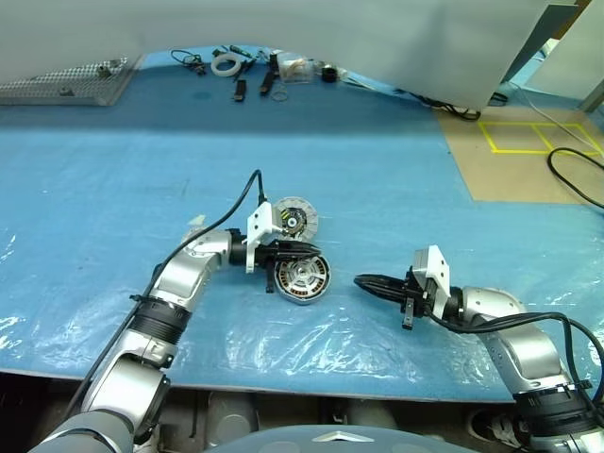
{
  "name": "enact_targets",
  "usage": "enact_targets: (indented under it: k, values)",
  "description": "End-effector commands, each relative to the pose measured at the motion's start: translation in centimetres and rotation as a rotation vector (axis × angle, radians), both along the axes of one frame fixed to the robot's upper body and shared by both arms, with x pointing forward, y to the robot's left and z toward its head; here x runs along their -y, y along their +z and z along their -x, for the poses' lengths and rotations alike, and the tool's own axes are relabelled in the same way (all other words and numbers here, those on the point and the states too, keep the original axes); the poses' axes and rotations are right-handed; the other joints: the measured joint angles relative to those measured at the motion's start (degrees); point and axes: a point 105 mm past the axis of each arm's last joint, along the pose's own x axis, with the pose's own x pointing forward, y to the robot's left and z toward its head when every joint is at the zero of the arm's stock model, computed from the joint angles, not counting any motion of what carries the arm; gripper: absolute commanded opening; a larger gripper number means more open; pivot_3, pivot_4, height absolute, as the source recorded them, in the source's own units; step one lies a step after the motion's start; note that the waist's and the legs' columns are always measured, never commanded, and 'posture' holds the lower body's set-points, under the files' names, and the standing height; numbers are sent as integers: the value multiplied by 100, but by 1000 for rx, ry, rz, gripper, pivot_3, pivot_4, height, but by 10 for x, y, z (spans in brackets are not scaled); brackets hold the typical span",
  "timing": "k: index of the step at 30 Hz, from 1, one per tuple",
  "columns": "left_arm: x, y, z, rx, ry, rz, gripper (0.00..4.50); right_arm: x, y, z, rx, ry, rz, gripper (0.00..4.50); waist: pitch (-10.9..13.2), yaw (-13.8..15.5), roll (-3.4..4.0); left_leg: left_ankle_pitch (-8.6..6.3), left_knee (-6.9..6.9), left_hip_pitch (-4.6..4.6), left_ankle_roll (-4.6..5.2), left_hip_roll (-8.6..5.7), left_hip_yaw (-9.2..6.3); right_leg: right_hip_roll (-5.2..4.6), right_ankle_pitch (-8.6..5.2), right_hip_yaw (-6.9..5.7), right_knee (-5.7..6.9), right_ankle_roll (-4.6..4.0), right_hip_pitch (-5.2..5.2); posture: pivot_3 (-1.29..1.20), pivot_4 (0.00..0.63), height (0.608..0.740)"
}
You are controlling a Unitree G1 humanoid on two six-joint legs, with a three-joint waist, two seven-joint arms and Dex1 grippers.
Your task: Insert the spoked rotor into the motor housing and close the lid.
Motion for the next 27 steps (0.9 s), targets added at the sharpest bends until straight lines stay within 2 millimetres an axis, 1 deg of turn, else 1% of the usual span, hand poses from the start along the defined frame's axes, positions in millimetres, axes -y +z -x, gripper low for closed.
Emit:
enact_targets:
  k: [1,3,6,8,11,16,20,23,27]
  values:
    - [-6,-30,10,34,-47,-165,21,0,5,1,33,13,-12,0,0,0,0,0,-1,0,0,1,0,0,0,-1,0,0,-1,0,150,740]
    - [-6,-43,12,28,-53,-215,21,-2,6,1,35,13,-13,0,-1,8,1,-2,0,2,-3,2,-1,-1,0,-4,0,0,2,0,150,740]
    - [-6,-55,13,34,-53,-275,21,-5,10,-1,42,15,-13,0,-4,15,5,-4,1,16,-5,-2,-1,-5,-2,-5,-4,-1,34,0,150,740]
    - [-7,-56,11,46,-45,-284,21,-6,12,-1,46,15,-14,0,-6,17,10,-5,0,30,-5,-1,-1,-6,-6,-5,-11,1,60,0,150,740]
    - [-7,-50,8,50,-32,-244,21,-7,15,1,47,17,-14,0,-12,19,18,-5,3,36,-4,-6,-1,-10,-7,0,-10,3,66,0,150,740]
    - [-7,-29,0,61,10,-135,21,-10,20,3,41,18,-25,0,-12,20,18,-4,3,34,-4,-4,0,-9,-7,0,-10,3,64,0,150,740]
    - [-7,3,-4,62,39,15,21,-9,25,2,38,19,-37,0,-10,13,17,-4,2,17,-5,-3,-1,-7,-8,-1,-11,4,43,0,150,740]
    - [-12,26,-5,62,65,89,21,-11,33,0,48,30,-50,0,-9,11,15,-3,2,-2,-5,-3,-1,-5,-6,0,-8,6,3,0,150,740]
    - [-29,41,0,58,101,124,21,-14,43,-4,69,50,-58,0,-8,-14,16,-3,-1,-18,-6,-3,-1,-3,-4,-2,-2,8,-14,0,150,740]
